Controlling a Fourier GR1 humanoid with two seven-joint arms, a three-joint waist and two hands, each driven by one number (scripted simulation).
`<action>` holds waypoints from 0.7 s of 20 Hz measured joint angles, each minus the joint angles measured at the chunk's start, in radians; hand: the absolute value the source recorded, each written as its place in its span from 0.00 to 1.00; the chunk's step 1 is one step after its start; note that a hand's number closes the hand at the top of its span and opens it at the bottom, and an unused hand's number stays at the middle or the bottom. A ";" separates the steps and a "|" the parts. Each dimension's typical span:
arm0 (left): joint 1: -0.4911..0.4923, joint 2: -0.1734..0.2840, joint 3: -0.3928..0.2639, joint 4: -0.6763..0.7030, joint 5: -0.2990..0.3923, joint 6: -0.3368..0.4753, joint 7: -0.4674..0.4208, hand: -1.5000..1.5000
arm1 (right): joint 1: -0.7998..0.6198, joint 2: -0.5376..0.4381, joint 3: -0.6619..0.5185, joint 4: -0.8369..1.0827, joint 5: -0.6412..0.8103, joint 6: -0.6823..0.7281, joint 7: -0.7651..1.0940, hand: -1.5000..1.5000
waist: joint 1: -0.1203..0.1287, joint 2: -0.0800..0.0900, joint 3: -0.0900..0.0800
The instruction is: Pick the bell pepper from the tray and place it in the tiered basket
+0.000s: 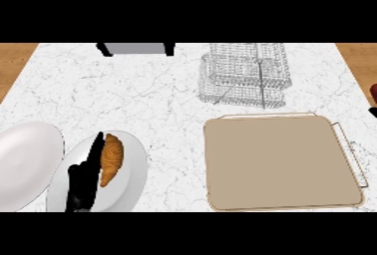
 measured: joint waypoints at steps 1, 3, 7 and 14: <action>-0.007 -0.007 -0.004 0.003 -0.009 0.009 0.004 0.50 | -0.017 -0.019 -0.017 -0.013 -0.014 0.013 0.001 1.00 | 0.001 0.000 0.000; 0.000 -0.003 -0.004 -0.009 -0.012 0.004 0.014 0.50 | -0.048 -0.046 -0.045 -0.039 -0.041 0.038 0.027 1.00 | 0.003 0.001 0.000; 0.007 0.001 0.005 -0.021 -0.009 -0.013 0.018 0.50 | -0.134 -0.066 -0.057 -0.069 -0.074 0.065 0.117 1.00 | 0.009 0.003 -0.001; -0.039 -0.010 0.020 0.012 -0.024 -0.022 0.031 0.50 | -0.327 -0.056 0.011 0.039 -0.048 0.040 0.220 1.00 | 0.017 0.006 -0.001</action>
